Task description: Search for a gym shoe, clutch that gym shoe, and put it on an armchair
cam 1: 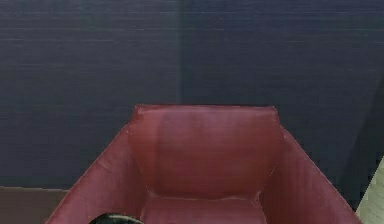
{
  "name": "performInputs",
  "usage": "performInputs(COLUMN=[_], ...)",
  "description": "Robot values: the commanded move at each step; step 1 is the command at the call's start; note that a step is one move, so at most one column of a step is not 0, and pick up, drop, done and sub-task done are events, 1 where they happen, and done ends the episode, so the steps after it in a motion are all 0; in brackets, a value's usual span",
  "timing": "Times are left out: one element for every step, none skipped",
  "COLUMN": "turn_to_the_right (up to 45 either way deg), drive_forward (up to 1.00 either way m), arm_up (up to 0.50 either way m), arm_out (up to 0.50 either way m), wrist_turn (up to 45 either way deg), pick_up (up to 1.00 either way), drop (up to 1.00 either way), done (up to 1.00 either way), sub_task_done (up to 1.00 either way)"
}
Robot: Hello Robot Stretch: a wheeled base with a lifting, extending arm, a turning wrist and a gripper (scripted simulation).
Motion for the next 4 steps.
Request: performInputs(turn_to_the_right=[-45.0, -30.0, 0.0, 33.0], drive_forward=[0.00, 0.00, 0.65, 0.00], arm_up=[0.00, 0.00, 0.00, 0.00], arm_out=[0.00, 0.00, 0.00, 0.00], wrist_turn=[0.0, 0.0, 0.0, 0.0], pick_up=[0.00, 0.00, 0.00, 0.00], drop=[0.00, 0.00, 0.00, 0.00], done=[0.00, 0.00, 0.00, 0.00], sub_task_done=[0.00, 0.00, 0.00, 0.00])
